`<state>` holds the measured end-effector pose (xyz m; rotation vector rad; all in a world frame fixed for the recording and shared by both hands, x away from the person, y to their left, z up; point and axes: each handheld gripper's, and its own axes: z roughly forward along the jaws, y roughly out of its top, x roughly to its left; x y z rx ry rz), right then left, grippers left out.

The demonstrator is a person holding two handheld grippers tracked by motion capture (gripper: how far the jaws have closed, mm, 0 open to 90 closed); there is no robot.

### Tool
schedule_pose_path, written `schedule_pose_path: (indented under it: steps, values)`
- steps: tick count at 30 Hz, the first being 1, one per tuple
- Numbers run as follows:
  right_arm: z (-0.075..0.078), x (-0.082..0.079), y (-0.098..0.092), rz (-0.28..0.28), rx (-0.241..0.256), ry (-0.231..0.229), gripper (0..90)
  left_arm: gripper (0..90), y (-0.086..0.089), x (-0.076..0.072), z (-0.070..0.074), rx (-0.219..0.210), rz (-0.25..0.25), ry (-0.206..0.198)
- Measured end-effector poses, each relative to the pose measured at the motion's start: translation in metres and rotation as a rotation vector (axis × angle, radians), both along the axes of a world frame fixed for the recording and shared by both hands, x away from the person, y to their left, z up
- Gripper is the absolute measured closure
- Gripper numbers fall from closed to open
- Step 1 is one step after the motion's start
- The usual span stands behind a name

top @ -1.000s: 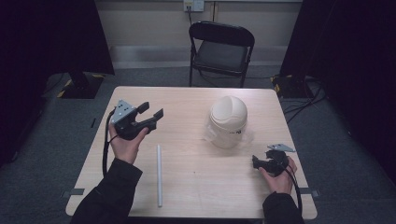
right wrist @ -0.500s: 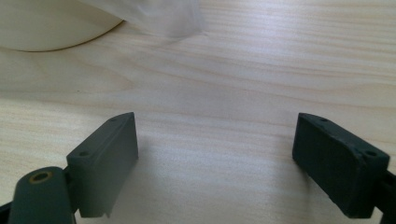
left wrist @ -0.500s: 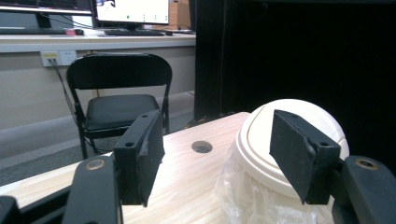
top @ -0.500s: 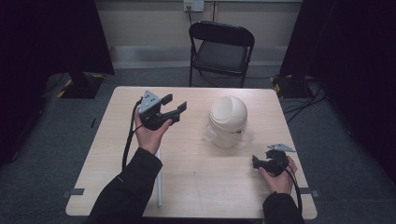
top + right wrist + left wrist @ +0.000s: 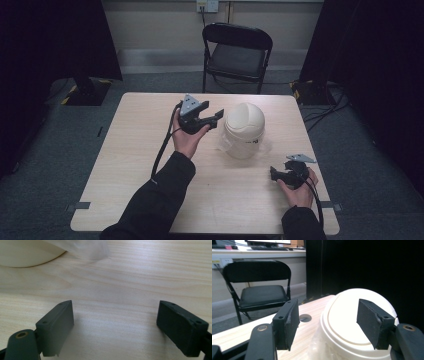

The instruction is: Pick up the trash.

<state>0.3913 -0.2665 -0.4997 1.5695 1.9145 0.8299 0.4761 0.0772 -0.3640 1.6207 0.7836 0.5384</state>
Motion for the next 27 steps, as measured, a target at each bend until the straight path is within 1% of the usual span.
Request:
schedule_pose_path:
  steps: [1,2,3,4,8,9,10,11,12,13,15,18,20,21,25,27]
  values:
    - [0.000,0.000,0.000,0.000,0.000,0.000,13.6,34.5,0.000,0.000,0.000,0.000,0.000,0.000]
    - [0.000,0.000,0.000,0.000,0.000,0.000,13.6,34.5,-0.008,0.003,-0.004,0.005,-0.006,0.008]
    - [0.000,0.000,0.000,0.000,0.000,0.000,13.6,34.5,-0.008,0.003,-0.004,0.005,-0.006,0.008]
    - [0.000,0.000,0.000,0.000,0.000,0.000,13.6,34.5,-0.014,0.006,-0.009,0.010,-0.005,0.023]
    - [0.000,0.000,0.000,0.000,0.000,0.000,13.6,34.5,-0.022,0.014,-0.020,0.038,-0.009,0.049]
    - [0.000,0.000,0.000,0.000,0.000,0.000,13.6,34.5,-0.022,0.014,-0.020,0.038,-0.009,0.049]
    - [0.000,0.000,0.000,0.000,0.000,0.000,13.6,34.4,-0.027,0.017,-0.025,0.038,-0.010,0.065]
    - [0.000,0.000,0.000,0.000,0.000,0.000,13.6,34.5,-0.027,0.017,-0.025,0.038,-0.010,0.065]
    - [0.000,0.000,0.000,0.000,0.000,0.000,13.6,34.5,-0.031,0.020,-0.030,0.054,-0.010,0.077]
    - [0.000,0.000,0.000,0.000,0.001,0.000,13.6,34.3,-0.031,0.020,-0.030,0.054,-0.010,0.077]
    - [0.000,0.000,0.000,0.000,0.001,0.000,13.6,34.4,-0.036,0.022,-0.035,0.060,-0.010,0.093]
    - [0.000,0.000,0.000,0.000,0.001,0.000,13.6,34.3,-0.041,0.024,-0.039,0.074,-0.014,0.103]
    - [0.000,0.000,0.000,0.000,0.001,0.000,13.6,34.3,-0.042,0.025,-0.040,0.073,-0.012,0.107]
    - [0.000,0.000,0.000,0.000,0.001,0.000,13.6,34.3,-0.044,0.026,-0.041,0.084,-0.012,0.107]
    - [0.000,0.000,0.000,0.000,0.001,0.000,13.6,34.3,-0.049,0.029,-0.045,0.090,-0.015,0.123]
    - [0.000,0.000,0.000,0.000,0.000,0.000,13.6,34.3,-0.050,0.029,-0.045,0.093,-0.018,0.122]
